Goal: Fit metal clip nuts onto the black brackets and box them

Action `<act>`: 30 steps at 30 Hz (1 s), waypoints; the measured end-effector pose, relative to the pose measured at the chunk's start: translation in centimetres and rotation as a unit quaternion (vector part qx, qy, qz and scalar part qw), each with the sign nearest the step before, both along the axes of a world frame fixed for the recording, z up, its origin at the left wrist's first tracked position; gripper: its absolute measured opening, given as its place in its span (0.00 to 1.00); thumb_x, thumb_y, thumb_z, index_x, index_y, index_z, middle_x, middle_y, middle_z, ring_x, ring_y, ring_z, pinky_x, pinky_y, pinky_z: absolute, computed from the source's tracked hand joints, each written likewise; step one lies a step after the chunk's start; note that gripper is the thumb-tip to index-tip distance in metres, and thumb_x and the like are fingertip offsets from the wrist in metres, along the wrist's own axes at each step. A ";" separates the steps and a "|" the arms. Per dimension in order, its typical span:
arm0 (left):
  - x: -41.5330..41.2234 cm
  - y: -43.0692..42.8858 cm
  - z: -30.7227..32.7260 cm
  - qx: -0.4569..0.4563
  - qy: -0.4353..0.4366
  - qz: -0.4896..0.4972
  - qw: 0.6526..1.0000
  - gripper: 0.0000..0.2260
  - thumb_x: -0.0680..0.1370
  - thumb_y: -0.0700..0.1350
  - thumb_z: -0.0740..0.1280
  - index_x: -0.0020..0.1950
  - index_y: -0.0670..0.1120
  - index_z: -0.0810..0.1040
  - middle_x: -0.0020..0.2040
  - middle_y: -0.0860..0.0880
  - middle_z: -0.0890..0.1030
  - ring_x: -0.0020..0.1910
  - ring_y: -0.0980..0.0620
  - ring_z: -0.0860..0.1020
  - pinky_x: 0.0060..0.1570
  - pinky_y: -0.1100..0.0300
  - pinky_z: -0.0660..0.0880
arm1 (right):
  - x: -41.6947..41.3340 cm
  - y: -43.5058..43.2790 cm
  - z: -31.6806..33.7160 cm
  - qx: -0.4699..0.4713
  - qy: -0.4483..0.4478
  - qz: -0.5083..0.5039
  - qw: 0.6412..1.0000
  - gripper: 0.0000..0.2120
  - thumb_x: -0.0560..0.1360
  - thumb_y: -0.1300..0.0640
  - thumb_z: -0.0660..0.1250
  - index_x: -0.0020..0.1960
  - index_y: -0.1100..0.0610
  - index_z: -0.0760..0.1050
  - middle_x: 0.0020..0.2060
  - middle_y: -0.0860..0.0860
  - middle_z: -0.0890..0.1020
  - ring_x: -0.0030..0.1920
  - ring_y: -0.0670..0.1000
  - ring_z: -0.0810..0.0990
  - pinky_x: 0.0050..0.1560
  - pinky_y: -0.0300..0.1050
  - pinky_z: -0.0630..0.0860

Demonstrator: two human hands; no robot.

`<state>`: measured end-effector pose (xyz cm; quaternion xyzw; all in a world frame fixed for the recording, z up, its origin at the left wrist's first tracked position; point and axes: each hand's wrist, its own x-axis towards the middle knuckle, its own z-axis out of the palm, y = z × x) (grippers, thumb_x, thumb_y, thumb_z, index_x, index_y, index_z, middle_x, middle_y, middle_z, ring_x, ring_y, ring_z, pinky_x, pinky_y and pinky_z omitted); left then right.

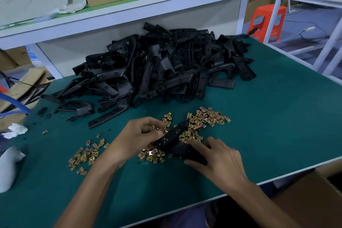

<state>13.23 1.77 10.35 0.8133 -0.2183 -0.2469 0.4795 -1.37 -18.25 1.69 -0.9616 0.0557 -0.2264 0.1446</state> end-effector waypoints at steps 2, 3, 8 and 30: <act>0.0 0.1 0.0 0.004 0.002 -0.016 1.000 0.07 0.79 0.43 0.71 0.52 0.54 0.84 0.45 0.46 0.86 0.43 0.47 0.82 0.53 0.45 0.79 | 0.0 -0.1 -0.2 -0.008 -0.009 0.002 1.000 0.24 0.73 0.30 0.60 0.58 0.43 0.82 0.37 0.45 0.75 0.35 0.48 0.77 0.30 0.35 0.45; 0.1 0.2 0.1 0.007 0.001 -0.026 1.000 0.07 0.79 0.43 0.71 0.52 0.55 0.84 0.45 0.46 0.86 0.43 0.48 0.82 0.53 0.47 0.79 | 0.1 -0.1 -0.2 -0.013 -0.012 0.002 1.000 0.24 0.73 0.30 0.60 0.59 0.43 0.82 0.37 0.45 0.76 0.35 0.48 0.78 0.29 0.36 0.48; 0.8 1.0 0.6 0.016 0.016 -0.067 0.998 0.08 0.78 0.43 0.73 0.53 0.55 0.82 0.46 0.46 0.86 0.40 0.53 0.80 0.43 0.60 0.78 | 0.2 -0.1 -0.6 -0.033 -0.027 0.017 0.999 0.24 0.74 0.30 0.60 0.60 0.42 0.82 0.38 0.45 0.76 0.35 0.49 0.77 0.29 0.40 0.56; 4.5 -3.3 -1.5 0.077 -0.052 -0.020 0.995 0.09 0.83 0.51 0.64 0.53 0.55 0.85 0.47 0.58 0.86 0.47 0.61 0.82 0.53 0.58 0.74 | 0.8 0.1 -0.6 -0.006 -0.034 -0.048 0.998 0.26 0.75 0.31 0.58 0.58 0.46 0.83 0.36 0.46 0.76 0.32 0.50 0.78 0.27 0.39 0.58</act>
